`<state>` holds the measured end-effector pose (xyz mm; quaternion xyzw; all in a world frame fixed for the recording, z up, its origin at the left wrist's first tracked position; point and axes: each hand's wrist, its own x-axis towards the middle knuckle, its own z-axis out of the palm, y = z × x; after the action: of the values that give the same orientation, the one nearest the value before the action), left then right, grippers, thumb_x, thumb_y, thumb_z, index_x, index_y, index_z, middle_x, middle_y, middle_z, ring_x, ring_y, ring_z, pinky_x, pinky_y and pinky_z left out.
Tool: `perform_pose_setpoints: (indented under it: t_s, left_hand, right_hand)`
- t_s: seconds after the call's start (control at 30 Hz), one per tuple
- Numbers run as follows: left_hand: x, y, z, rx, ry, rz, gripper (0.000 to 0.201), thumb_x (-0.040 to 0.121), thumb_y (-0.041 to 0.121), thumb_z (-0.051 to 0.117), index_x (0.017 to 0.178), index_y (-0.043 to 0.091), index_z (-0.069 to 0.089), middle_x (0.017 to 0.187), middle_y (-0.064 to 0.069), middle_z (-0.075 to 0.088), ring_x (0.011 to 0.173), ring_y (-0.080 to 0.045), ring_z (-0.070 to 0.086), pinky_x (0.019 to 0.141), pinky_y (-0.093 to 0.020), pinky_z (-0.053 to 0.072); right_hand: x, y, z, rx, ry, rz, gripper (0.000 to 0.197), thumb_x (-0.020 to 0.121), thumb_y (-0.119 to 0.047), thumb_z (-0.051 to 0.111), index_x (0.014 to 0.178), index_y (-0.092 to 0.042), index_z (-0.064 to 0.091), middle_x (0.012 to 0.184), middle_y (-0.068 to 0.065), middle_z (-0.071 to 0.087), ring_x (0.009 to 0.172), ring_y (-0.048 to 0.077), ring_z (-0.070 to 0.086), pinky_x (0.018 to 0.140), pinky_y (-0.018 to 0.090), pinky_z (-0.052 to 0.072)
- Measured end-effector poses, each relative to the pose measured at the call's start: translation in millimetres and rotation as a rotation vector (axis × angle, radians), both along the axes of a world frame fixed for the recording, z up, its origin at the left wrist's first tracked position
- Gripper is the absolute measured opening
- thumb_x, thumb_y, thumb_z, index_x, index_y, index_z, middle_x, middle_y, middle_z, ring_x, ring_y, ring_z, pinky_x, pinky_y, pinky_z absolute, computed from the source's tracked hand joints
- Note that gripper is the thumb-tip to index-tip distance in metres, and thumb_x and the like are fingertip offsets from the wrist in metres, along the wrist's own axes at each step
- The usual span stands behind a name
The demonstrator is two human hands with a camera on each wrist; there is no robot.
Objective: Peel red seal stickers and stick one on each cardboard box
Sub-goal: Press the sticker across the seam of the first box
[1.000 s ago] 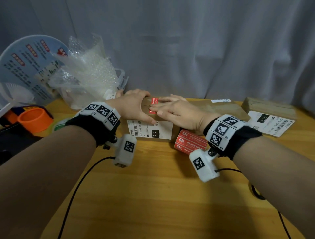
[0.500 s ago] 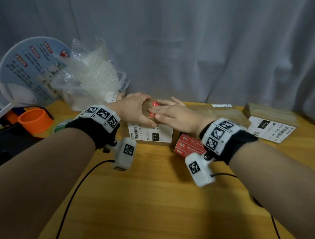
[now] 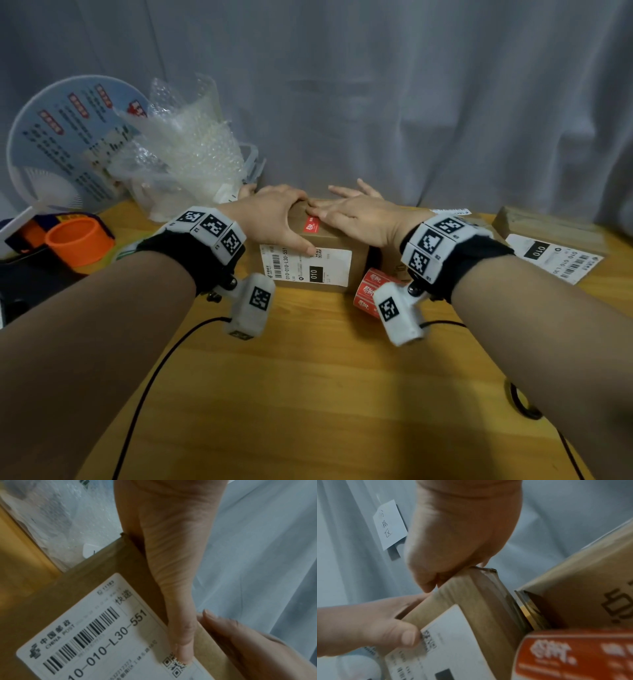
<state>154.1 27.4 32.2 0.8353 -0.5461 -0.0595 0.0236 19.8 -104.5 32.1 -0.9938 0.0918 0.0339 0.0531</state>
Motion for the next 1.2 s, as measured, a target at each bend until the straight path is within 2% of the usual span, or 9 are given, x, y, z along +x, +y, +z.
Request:
perform_pose_setpoints:
  t_s: [0.23,0.43,0.67,0.73,0.83,0.9,1.03,1.13,1.2]
  left_hand:
    - [8,-10,4,0.035,-0.027,-0.015,0.109,0.054,0.078,0.065,0.143,0.028,0.029,0.144,0.004,0.042,0.135,-0.02,0.036,0.115,-0.051,0.012]
    - [26,-24,10,0.05,-0.03,0.015,0.106,0.056,0.076,0.066,0.143,0.027,0.03,0.143,0.004,0.044,0.131,-0.02,0.042,0.111,-0.052,0.018]
    - [42,-34,12,0.054,0.001,0.032,0.104,0.057,0.076,0.064,0.143,0.03,0.028,0.143,0.007,0.045,0.129,-0.018,0.045,0.114,-0.056,0.008]
    - [42,-33,12,0.045,-0.003,0.017,0.103,0.059,0.074,0.066,0.144,0.03,0.028,0.146,0.005,0.041,0.132,-0.019,0.042,0.115,-0.058,0.006]
    - [33,-28,14,-0.017,-0.037,-0.016,0.099,0.067,0.071,0.061,0.147,0.028,0.022,0.158,0.0,0.019,0.145,-0.022,0.021,0.116,-0.056,0.002]
    - [20,-25,19,-0.137,-0.016,-0.037,0.089,0.076,0.066,0.056,0.148,0.025,0.024,0.159,-0.004,0.016,0.146,-0.024,0.016,0.117,-0.05,0.007]
    - [-15,-21,26,-0.337,0.061,-0.089,0.06,0.087,0.047,0.056,0.139,0.021,0.042,0.149,-0.006,0.036,0.139,-0.027,0.027,0.112,-0.04,0.023]
    - [-42,-20,22,-0.424,0.078,-0.135,0.04,0.09,0.04,0.056,0.124,0.02,0.057,0.13,-0.005,0.052,0.126,-0.024,0.04,0.104,-0.035,0.032]
    - [-60,-20,17,-0.469,0.131,-0.154,0.029,0.09,0.034,0.057,0.113,0.016,0.064,0.112,-0.003,0.059,0.108,-0.02,0.052,0.092,-0.027,0.04]
  right_hand:
    - [19,-13,-1,-0.039,0.023,-0.125,0.054,0.098,-0.049,0.01,0.146,-0.03,0.026,0.155,-0.014,0.023,0.147,0.014,0.0,0.116,0.051,-0.012]
    - [21,-28,-7,0.072,-0.104,-0.189,0.055,0.098,-0.049,0.011,0.146,-0.027,0.026,0.156,-0.011,0.022,0.147,0.013,0.007,0.118,0.046,-0.007]
    - [17,-39,-8,0.103,-0.175,-0.192,0.048,0.1,-0.04,0.025,0.144,-0.023,0.032,0.154,-0.002,0.03,0.143,0.02,0.023,0.119,0.045,0.011]
    - [13,-43,-6,0.128,-0.223,-0.187,0.044,0.099,-0.031,0.033,0.141,-0.02,0.038,0.152,0.002,0.035,0.142,0.023,0.026,0.117,0.044,0.018]
    - [-1,-46,0,0.151,-0.287,-0.198,0.042,0.097,-0.022,0.041,0.138,-0.015,0.043,0.146,0.008,0.043,0.137,0.027,0.035,0.114,0.044,0.027]
    - [-16,-43,5,0.177,-0.323,-0.222,0.042,0.096,-0.02,0.046,0.137,-0.014,0.044,0.143,0.008,0.047,0.134,0.026,0.04,0.112,0.038,0.031]
    - [-53,-38,9,0.193,-0.349,-0.278,0.036,0.094,-0.02,0.049,0.13,-0.014,0.052,0.135,0.006,0.055,0.127,0.022,0.048,0.106,0.03,0.034]
    - [-80,-35,7,0.201,-0.408,-0.356,0.028,0.092,-0.019,0.052,0.118,-0.012,0.061,0.117,0.008,0.065,0.11,0.023,0.059,0.094,0.027,0.041]
    - [-96,-32,3,0.217,-0.435,-0.425,0.022,0.09,-0.019,0.054,0.108,-0.012,0.065,0.104,0.01,0.068,0.099,0.024,0.061,0.085,0.025,0.043]
